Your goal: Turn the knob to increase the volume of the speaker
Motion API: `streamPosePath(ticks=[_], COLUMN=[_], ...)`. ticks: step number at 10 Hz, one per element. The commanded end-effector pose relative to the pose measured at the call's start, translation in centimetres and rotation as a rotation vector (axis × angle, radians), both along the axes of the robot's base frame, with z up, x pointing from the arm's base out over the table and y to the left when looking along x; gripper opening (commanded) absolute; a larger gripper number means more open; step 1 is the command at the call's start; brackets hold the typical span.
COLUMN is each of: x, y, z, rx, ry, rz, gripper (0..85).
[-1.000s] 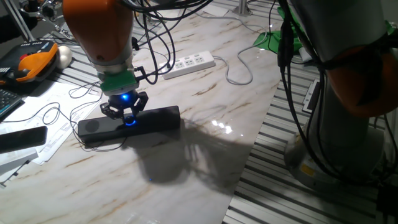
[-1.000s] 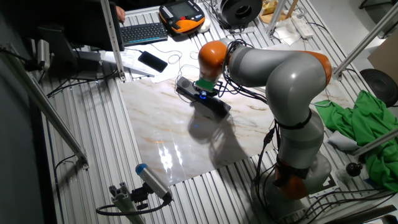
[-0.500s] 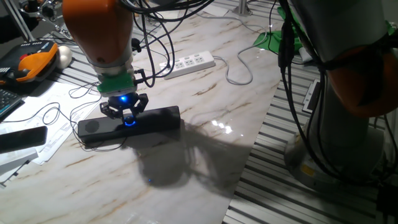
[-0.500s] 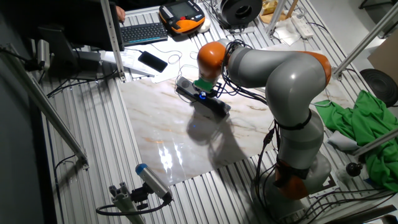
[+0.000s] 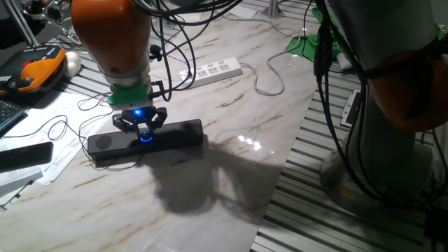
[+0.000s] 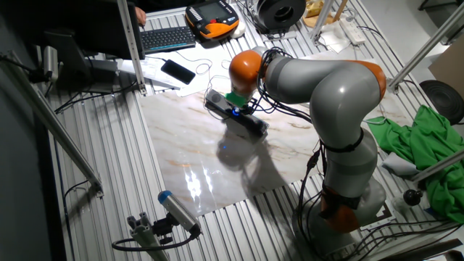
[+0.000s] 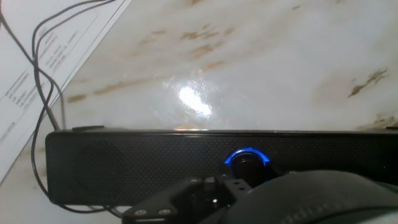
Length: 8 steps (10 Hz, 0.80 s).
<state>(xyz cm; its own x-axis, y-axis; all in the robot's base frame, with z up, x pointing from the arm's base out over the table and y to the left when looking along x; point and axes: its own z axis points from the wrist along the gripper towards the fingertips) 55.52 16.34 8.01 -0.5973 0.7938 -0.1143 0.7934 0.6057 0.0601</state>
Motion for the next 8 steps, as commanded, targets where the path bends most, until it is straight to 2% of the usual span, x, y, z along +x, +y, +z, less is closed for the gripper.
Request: streamPosePath(ticks=[1, 8], x=[-0.04, -0.19], y=[0.03, 0.25], z=[-0.01, 0.05], rx=[-0.002, 0.001], ry=[-0.004, -0.023], rz=[-0.016, -0.190], gripper=[17.0, 17.0])
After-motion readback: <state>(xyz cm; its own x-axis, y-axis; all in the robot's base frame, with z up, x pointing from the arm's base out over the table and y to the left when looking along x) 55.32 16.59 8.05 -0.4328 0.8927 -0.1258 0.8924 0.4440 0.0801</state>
